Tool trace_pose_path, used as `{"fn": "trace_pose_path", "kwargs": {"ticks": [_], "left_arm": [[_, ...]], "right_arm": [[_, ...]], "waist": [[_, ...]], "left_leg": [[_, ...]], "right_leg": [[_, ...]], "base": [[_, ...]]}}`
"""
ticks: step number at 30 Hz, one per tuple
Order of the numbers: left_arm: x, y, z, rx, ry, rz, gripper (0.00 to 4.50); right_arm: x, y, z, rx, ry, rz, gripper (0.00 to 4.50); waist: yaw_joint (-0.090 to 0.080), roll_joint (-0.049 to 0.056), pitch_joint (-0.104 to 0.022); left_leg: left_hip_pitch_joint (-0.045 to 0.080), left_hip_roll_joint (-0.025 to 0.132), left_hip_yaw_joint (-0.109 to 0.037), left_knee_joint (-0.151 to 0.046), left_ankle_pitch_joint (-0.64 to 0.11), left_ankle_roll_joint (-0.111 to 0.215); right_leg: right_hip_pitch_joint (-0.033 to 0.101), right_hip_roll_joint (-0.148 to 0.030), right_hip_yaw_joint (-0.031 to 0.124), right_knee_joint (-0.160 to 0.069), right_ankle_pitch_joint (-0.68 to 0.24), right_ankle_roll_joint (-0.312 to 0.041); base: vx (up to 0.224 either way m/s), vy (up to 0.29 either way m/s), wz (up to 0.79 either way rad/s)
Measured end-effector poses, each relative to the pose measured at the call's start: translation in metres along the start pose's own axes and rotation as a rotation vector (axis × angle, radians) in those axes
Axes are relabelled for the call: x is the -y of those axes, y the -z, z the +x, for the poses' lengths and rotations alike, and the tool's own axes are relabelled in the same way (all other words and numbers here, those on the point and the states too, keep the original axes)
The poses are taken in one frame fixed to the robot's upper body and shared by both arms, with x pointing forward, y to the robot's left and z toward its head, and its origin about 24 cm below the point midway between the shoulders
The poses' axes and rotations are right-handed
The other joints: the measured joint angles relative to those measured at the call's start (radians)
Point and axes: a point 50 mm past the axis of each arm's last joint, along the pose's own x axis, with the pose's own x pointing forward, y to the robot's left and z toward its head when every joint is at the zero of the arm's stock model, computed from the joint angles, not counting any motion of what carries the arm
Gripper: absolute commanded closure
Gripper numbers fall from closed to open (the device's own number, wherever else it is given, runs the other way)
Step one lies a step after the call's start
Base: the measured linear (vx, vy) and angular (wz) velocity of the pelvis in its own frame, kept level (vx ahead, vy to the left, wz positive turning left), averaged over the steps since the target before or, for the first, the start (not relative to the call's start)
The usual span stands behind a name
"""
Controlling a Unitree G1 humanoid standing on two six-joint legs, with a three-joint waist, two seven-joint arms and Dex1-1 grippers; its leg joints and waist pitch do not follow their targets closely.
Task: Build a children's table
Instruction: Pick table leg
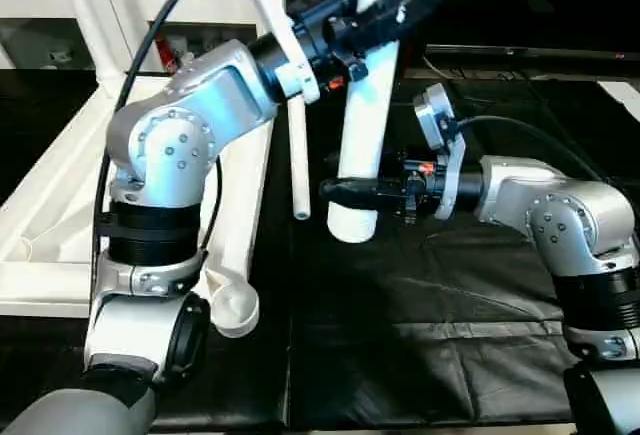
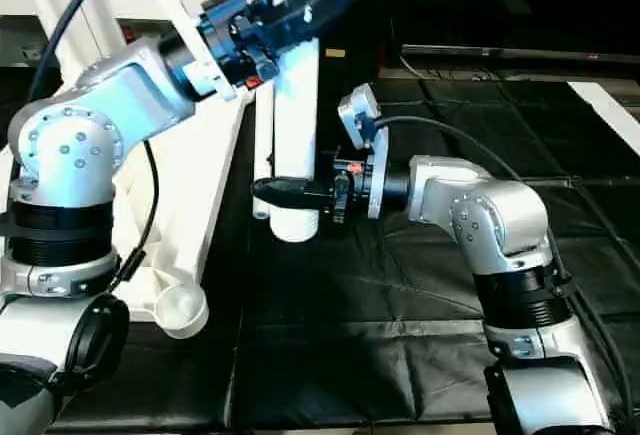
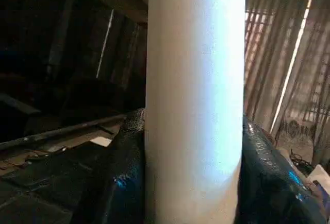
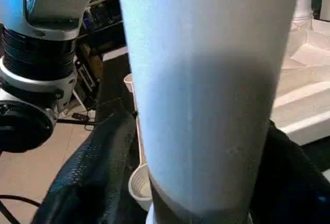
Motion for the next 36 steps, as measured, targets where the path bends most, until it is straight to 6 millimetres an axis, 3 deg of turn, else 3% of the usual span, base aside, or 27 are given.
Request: {"fn": "trace_pose_path", "kwargs": {"ticks": [12,34,35,36], "left_arm": [[0.0003,0.0023,0.0009,-0.012,0.016,-0.006,2.75],[-0.0045,0.0056,0.0013,-0.013,0.031,-0.040,2.75],[-0.0047,0.0054,0.0012,-0.011,0.037,-0.043,2.19],[-0.0047,0.0051,0.0011,-0.007,0.042,-0.050,2.05]], "right_arm": [[0.0011,0.0024,-0.0009,-0.029,0.014,-0.014,2.47],[0.0019,0.0042,-0.0014,-0.040,0.021,-0.025,2.55],[0.0019,0.0041,-0.0013,-0.040,0.021,-0.027,2.55],[0.0018,0.0040,-0.0012,-0.039,0.020,-0.028,2.55]], "waist": [[0.000,0.000,0.000],[0.000,0.000,0.000],[0.000,0.000,0.000],[0.000,0.000,0.000]], "left_leg": [[0.000,0.000,0.000,0.000,0.000,0.000],[0.000,0.000,0.000,0.000,0.000,0.000],[0.000,0.000,0.000,0.000,0.000,0.000],[0.000,0.000,0.000,0.000,0.000,0.000]], "right_leg": [[0.000,0.000,0.000,0.000,0.000,0.000],[0.000,0.000,0.000,0.000,0.000,0.000],[0.000,0.000,0.000,0.000,0.000,0.000],[0.000,0.000,0.000,0.000,0.000,0.000]], "base": [[0.000,0.000,0.00],[0.000,0.000,0.00],[0.000,0.000,0.00],[0.000,0.000,0.00]]}}
